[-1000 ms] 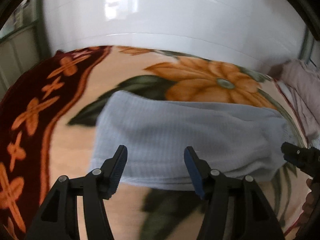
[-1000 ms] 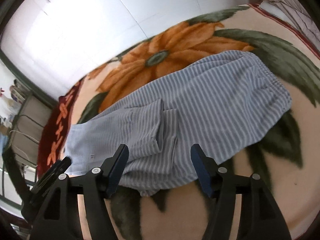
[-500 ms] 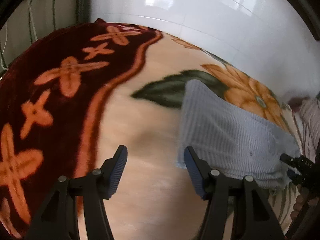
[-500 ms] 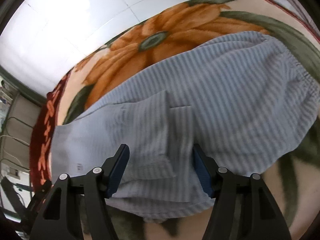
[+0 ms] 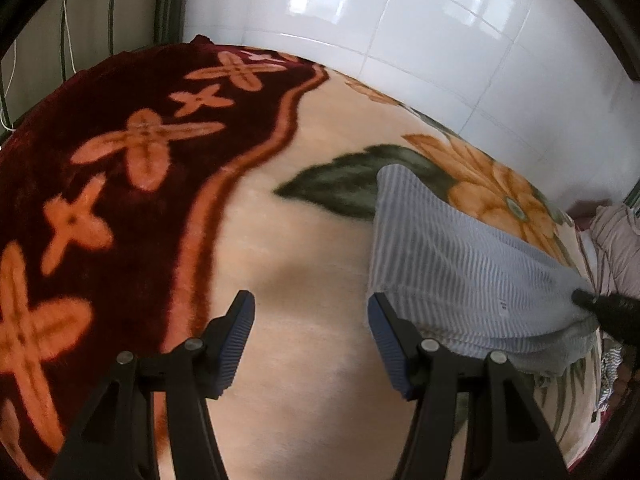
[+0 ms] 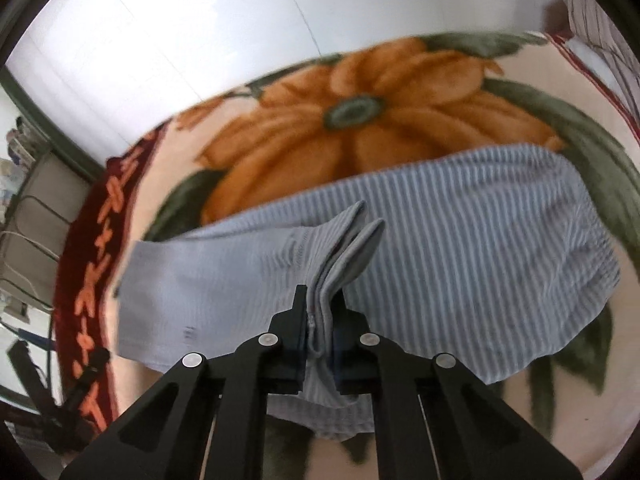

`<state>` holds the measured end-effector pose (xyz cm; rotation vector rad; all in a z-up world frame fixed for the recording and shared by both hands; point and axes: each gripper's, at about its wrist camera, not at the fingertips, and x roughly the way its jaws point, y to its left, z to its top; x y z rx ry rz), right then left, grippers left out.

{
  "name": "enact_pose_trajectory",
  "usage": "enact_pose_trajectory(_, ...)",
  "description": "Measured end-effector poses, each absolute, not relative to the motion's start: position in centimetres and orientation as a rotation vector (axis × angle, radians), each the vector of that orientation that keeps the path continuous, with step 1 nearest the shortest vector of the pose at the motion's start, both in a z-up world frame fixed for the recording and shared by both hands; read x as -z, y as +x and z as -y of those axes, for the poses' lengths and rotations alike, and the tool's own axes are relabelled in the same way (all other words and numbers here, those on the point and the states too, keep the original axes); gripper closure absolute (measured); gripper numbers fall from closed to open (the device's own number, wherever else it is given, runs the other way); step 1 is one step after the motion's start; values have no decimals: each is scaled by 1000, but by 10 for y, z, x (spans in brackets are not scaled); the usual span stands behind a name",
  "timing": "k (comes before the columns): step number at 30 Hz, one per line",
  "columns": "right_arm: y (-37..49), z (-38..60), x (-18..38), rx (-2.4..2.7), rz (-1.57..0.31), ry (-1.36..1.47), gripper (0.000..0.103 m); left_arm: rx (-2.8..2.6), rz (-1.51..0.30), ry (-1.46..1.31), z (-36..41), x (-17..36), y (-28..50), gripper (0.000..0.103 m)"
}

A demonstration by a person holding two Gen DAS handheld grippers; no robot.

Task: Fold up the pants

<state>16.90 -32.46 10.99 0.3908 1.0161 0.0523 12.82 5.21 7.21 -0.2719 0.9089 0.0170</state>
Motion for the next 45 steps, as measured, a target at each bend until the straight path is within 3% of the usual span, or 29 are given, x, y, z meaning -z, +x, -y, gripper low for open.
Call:
enact_pose_trajectory(14, 158, 366, -200, 0, -891, 210, 93, 36, -865, -191, -28, -100, 149, 41)
enact_pose_trajectory(19, 158, 404, -179, 91, -926, 174, 93, 84, -877, -148, -5, -98, 158, 41)
enact_pose_trajectory(27, 169, 442, -99, 182, -1049, 211, 92, 169, -928, -186, 24, -85, 175, 41)
enact_pose_trajectory(31, 168, 446, -85, 250, -1096, 205, 77, 202, -948, -239, 34, -73, 182, 41)
enact_pose_trajectory(35, 153, 443, -105, 322, -1032, 166, 73, 217, -962, -273, 40, -62, 187, 41)
enact_pose_trajectory(36, 148, 440, -111, 341, -1010, 156, 71, 219, -966, -280, 41, -60, 189, 44)
enact_pose_trajectory(37, 144, 436, -116, 348, -991, 151, 69, 220, -970, -283, 42, -58, 190, 76)
enact_pose_trajectory(38, 142, 432, -118, 351, -982, 150, 68, 204, -980, -264, 43, -58, 190, 94)
enact_pose_trajectory(43, 133, 416, -120, 353, -949, 161, 68, 84, -991, -130, 36, -57, 181, 95)
enact_pose_trajectory(45, 127, 409, -118, 327, -941, 205, 68, 98, -999, -201, 24, -55, 182, 95)
